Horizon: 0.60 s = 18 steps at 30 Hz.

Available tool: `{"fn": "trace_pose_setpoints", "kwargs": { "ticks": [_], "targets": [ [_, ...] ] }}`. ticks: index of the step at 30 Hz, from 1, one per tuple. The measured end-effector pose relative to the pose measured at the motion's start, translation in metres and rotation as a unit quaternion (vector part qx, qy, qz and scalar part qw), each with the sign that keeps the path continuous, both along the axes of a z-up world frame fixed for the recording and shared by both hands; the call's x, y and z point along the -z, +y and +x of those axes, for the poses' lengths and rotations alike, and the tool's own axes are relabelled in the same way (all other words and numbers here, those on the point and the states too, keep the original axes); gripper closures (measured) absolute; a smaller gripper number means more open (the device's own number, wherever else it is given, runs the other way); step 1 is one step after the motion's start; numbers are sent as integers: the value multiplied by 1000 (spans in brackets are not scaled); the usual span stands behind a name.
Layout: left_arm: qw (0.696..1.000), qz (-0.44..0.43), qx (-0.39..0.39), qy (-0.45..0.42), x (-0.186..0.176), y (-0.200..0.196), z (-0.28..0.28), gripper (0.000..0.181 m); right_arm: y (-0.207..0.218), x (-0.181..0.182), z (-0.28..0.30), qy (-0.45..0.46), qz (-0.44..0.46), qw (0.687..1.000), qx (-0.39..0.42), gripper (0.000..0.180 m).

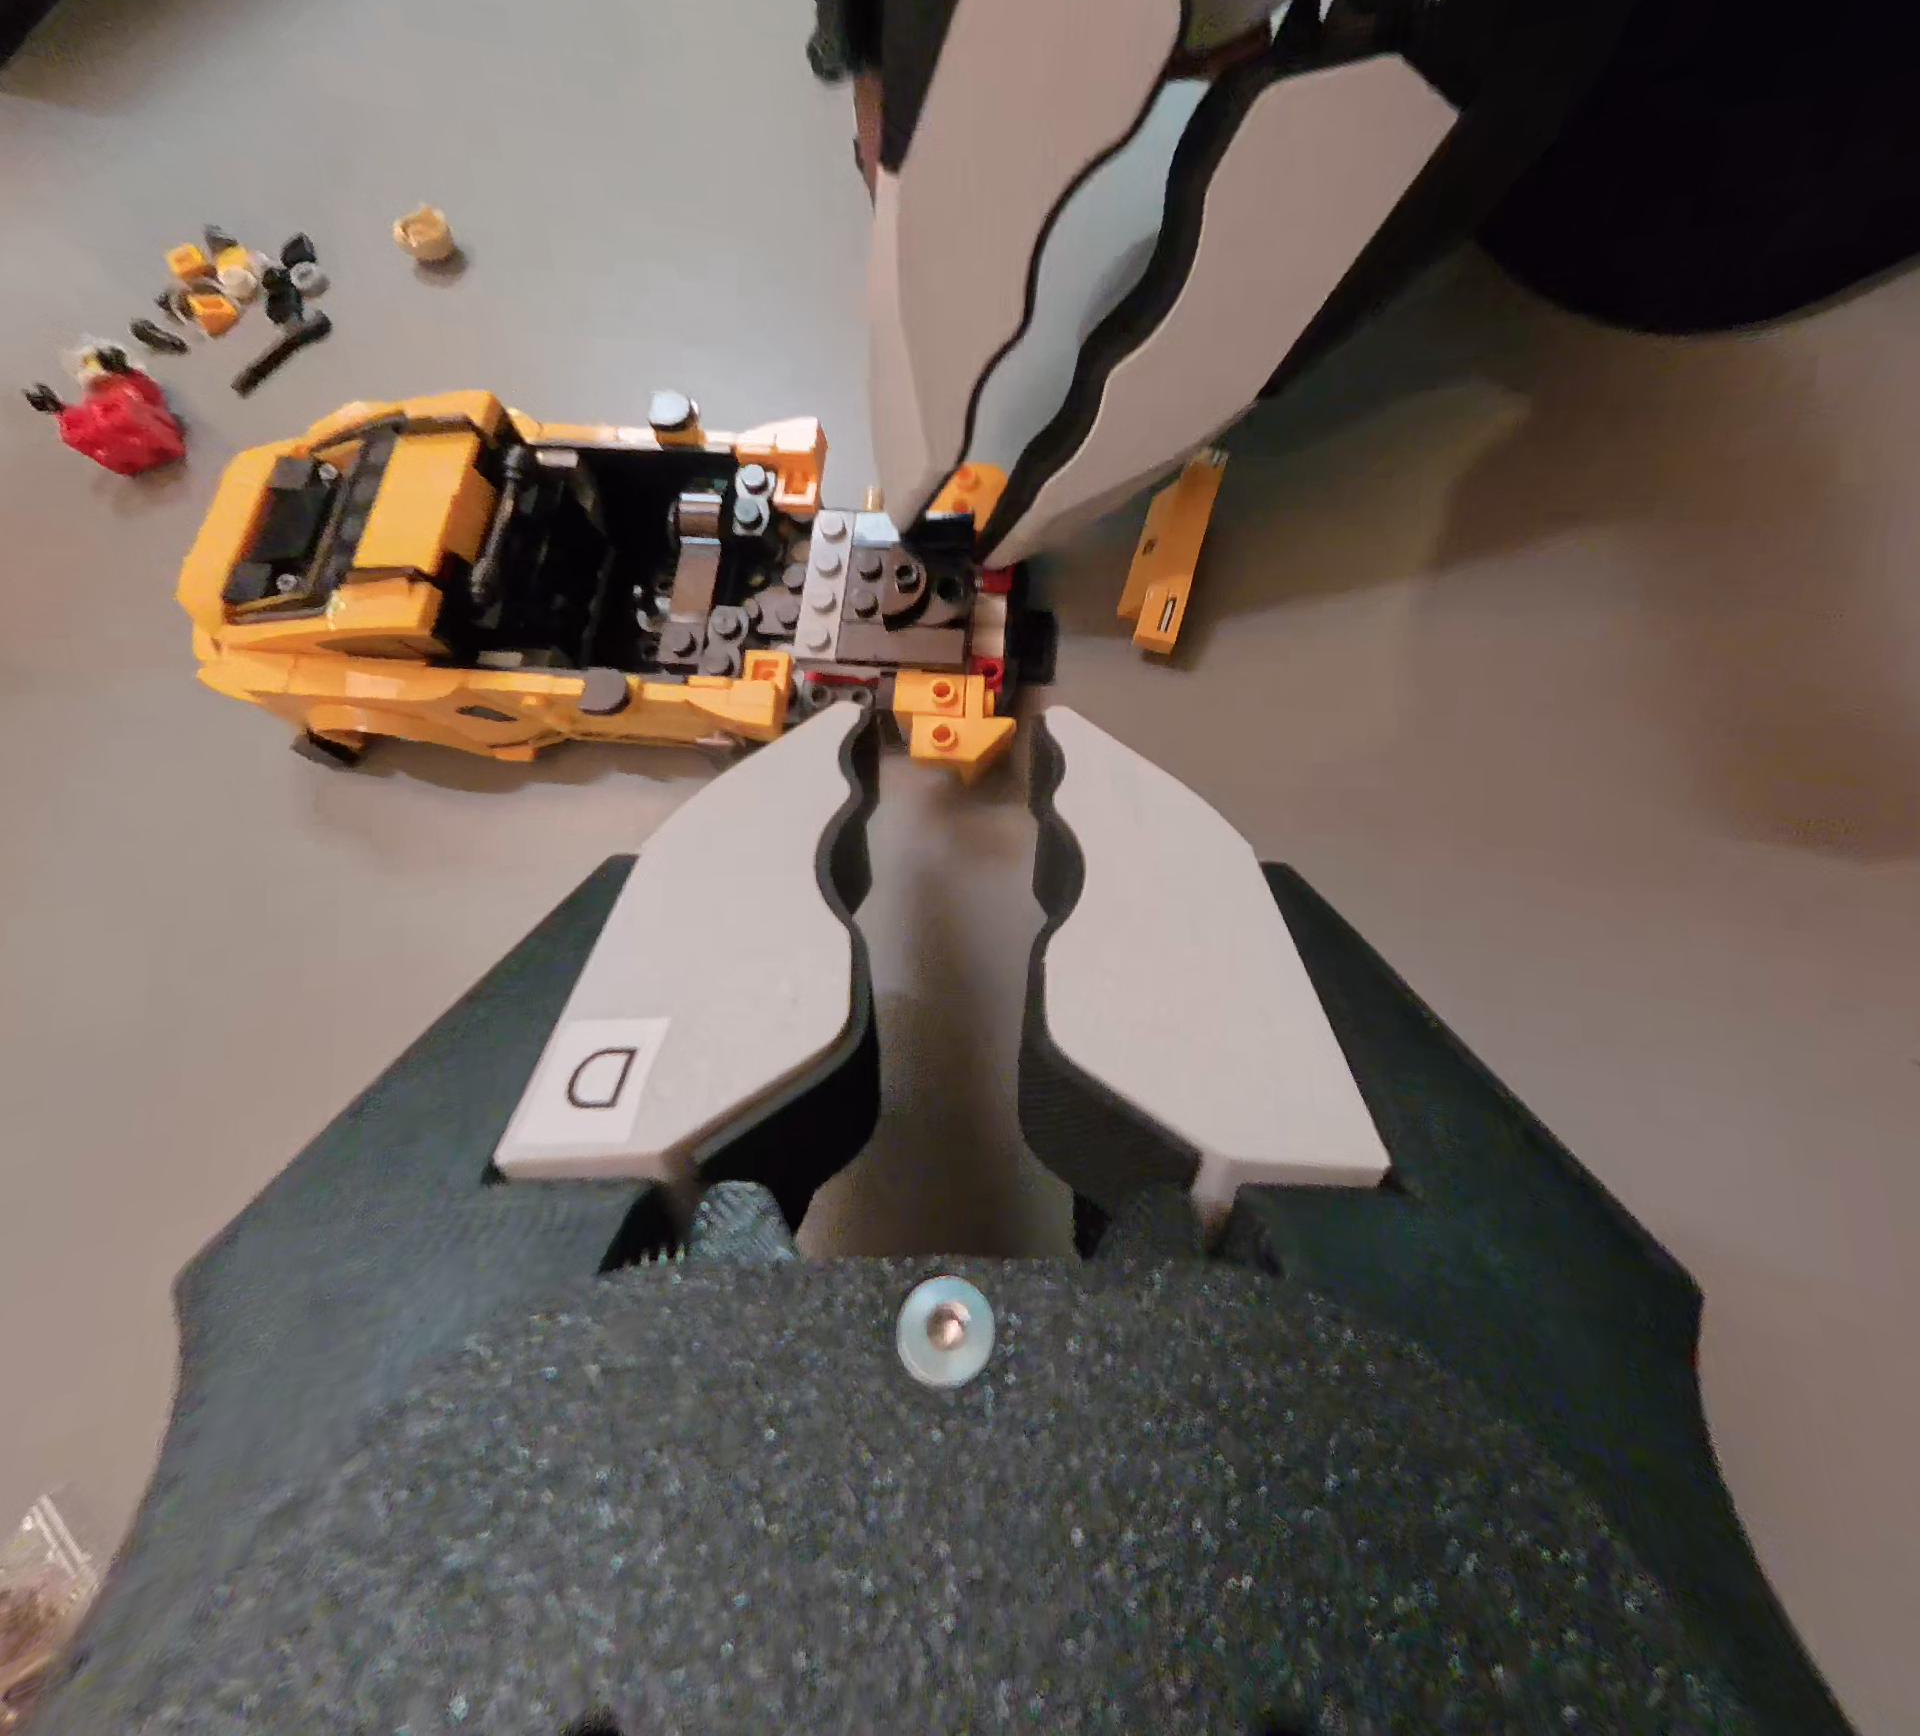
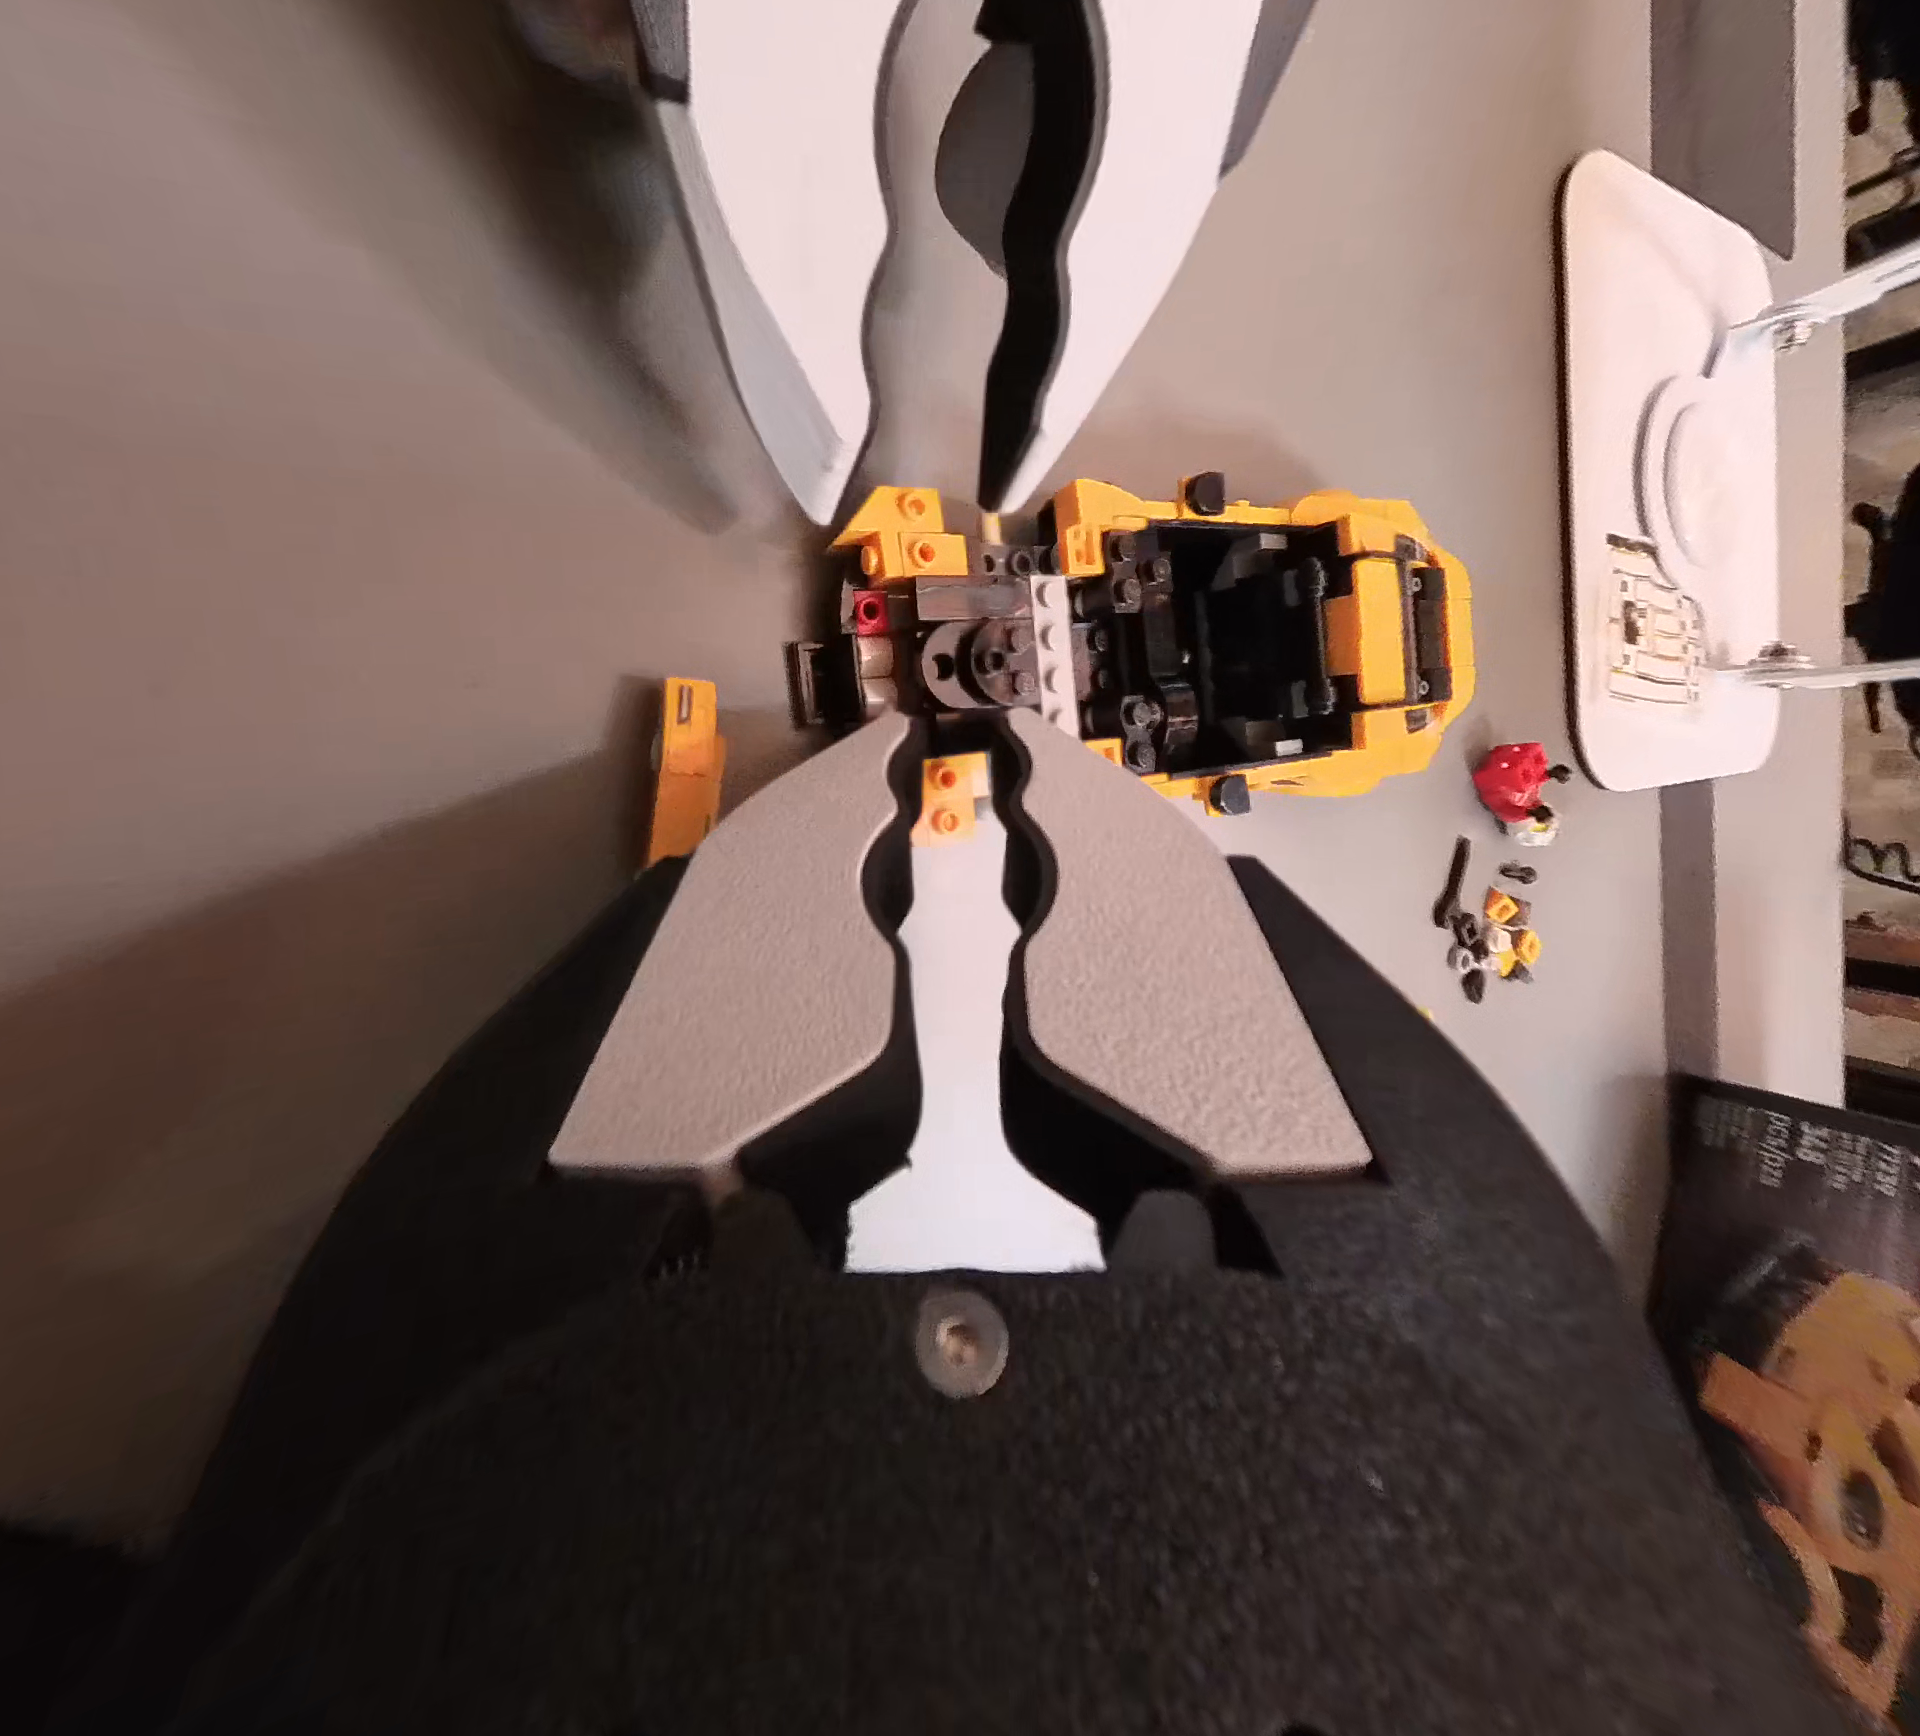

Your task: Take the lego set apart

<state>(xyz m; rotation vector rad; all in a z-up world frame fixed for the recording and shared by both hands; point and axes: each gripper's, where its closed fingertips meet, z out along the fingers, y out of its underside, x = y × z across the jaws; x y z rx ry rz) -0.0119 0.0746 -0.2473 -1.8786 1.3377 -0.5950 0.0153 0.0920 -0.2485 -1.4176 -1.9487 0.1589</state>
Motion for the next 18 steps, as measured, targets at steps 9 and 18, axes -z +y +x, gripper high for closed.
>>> {"fn": "trace_pose_setpoints", "kwargs": {
  "ticks": [9, 18],
  "targets": [
    [996, 34, 33, 80, 2, 19, 16, 146, 2, -1, -1, -16, 55, 998, -9, 172],
    [987, 24, 52, 147, 6, 29, 18, 138, 6, -2, 0, -8, 75, 997, -5, 173]
  ]
}}
